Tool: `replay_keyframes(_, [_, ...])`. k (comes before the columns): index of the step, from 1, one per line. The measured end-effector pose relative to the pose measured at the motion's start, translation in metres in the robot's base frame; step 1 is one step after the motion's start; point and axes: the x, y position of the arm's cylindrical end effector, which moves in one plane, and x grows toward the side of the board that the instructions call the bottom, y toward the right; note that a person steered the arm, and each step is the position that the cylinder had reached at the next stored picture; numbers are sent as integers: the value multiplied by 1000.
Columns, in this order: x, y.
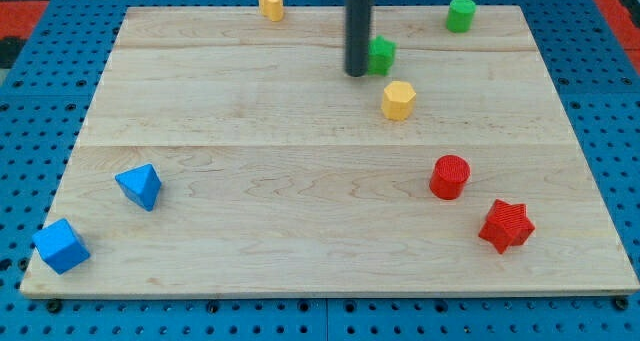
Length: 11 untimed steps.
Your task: Push the yellow hexagon to the left side of the board
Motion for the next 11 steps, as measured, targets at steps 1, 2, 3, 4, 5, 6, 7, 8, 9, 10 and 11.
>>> replay_keyframes(1, [-23,25])
replay_keyframes(2, [-27,32])
replay_keyframes(3, [8,85])
replay_keyframes(4, [59,95])
replay_keyframes(5, [58,29])
replay_keyframes(6, [37,-60])
replay_keyframes(7, [59,-46])
replay_keyframes(8, [90,-43])
replay_keyframes(9, [71,-119])
replay_keyframes(10, [32,-153])
replay_keyframes(11, [40,-107])
